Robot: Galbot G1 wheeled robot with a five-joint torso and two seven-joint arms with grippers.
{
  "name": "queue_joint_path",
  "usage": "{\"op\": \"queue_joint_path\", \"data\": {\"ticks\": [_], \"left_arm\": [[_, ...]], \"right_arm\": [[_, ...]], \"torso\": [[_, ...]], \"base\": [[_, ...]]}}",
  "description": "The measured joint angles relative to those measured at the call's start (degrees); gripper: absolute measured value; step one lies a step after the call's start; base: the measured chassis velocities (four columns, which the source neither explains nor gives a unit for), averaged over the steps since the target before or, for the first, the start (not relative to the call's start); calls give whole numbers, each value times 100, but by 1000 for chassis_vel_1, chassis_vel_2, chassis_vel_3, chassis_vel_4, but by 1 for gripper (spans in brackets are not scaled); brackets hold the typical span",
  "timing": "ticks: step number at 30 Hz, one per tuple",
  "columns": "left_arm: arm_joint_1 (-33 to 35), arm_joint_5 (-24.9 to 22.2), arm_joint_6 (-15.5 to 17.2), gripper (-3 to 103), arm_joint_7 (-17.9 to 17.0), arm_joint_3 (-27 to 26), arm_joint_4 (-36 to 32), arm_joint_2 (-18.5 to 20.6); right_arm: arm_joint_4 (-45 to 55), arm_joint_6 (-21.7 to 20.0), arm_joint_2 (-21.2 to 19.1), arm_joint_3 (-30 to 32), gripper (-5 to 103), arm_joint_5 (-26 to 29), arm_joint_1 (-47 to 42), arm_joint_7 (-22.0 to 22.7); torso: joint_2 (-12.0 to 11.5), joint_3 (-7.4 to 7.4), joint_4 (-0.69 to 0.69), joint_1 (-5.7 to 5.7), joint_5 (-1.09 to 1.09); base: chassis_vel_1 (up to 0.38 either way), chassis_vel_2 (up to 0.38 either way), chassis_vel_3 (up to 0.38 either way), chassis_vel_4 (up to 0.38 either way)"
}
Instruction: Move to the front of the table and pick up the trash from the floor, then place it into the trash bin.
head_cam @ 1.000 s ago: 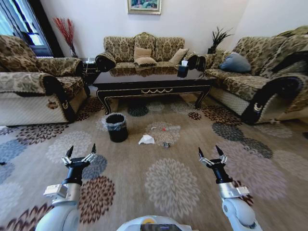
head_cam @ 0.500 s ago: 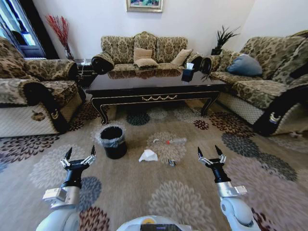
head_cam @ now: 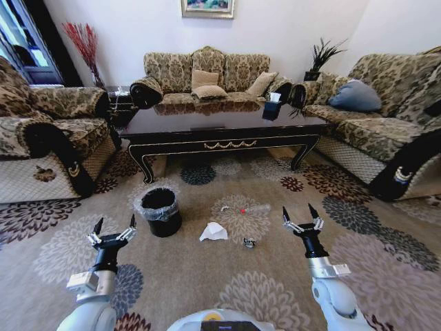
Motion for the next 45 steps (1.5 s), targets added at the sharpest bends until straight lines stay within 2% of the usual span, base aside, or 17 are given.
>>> {"op": "queue_joint_path", "data": {"ticks": [4, 17, 24, 29, 33, 35, 36, 37, 38, 39, 40, 41, 42, 43, 44, 45], "left_arm": [[4, -4, 0, 100, 1, -41, 0, 19], [-8, 22, -88, 100, 58, 11, 86, 22], [-81, 8, -81, 100, -69, 20, 199, 24], [-233, -112, 150, 100, -304, 47, 198, 91], [-597, -437, 765, 100, -903, 96, 213, 309], [-651, -533, 882, 100, -1014, 98, 217, 351], [-858, -761, 1350, 100, -1427, 105, 239, 517], [-929, -808, 1541, 100, -1557, 106, 248, 575], [-1111, -971, 2034, 100, -1742, 83, 279, 714], [-1242, -1148, 2397, 100, -1786, 41, 316, 806], [-1242, -1148, 2397, 100, -1786, 41, 316, 806], [-1351, -1311, 2713, 100, -1801, 0, 355, 873], [-1540, -1618, 3223, 100, -1828, -74, 480, 946], [-1672, -1864, 3500, 100, -1833, -110, 594, 969], [-1764, -2056, 3678, 100, -1834, -129, 692, 979], [-1764, -2056, 3678, 100, -1834, -129, 692, 979]], "right_arm": [[-118, 0, 22, -28, 100, 41, 39, -180], [-259, -16, 87, -60, 100, 68, 80, -198], [-247, 55, 110, -33, 100, 31, 58, -58], [-195, 149, 112, -5, 100, -79, 62, -4], [-192, 162, 139, -17, 100, -129, 30, 121], [-196, 162, 141, -22, 100, -132, 27, 137], [-211, 162, 143, -31, 100, -158, 16, 188], [-214, 162, 143, -33, 100, -167, 14, 204], [-225, 162, 142, -41, 100, -188, 12, 238], [-234, 161, 139, -49, 100, -197, 12, 252], [-234, 161, 139, -49, 100, -197, 12, 252], [-242, 161, 138, -55, 100, -202, 12, 256], [-253, 159, 138, -67, 100, -211, 10, 256], [-260, 158, 140, -78, 100, -223, 9, 256], [-268, 158, 142, -85, 100, -238, 7, 256], [-268, 158, 142, -85, 100, -238, 7, 256]], "torso": [[0, 0, 0, 0, 0], [0, 0, 0, 0, 0], [-1, 2, 2, 2, 0], [-3, 5, 1, 7, -3], [-2, 0, 0, 2, -1], [-2, 0, 0, 1, -1], [-1, -1, 0, 0, 1], [-1, -1, -1, 0, 1], [0, -1, -1, -1, -1], [0, -1, -1, -1, 0], [0, -1, -1, -1, 0], [-1, 0, 0, 0, 1], [-1, 1, 0, 0, 0], [-1, 2, 1, 1, -2], [-1, 1, 0, 1, -2], [-1, 1, 0, 1, -2]], "base": [[0, 0, 0, 0], [-83, 91, 79, -88], [-244, 252, 237, -261], [-190, 193, 192, -183], [-32, 42, 16, -9], [33, -52, -36, 57], [36, -72, -40, 61], [36, -72, -47, 44], [14, -57, -47, 25], [0, 0, 0, 0], [0, 0, 0, 0], [0, 0, 0, 0], [0, 0, 0, 0], [0, 0, 0, 0], [0, 0, 0, 0], [0, 0, 0, 0]]}}
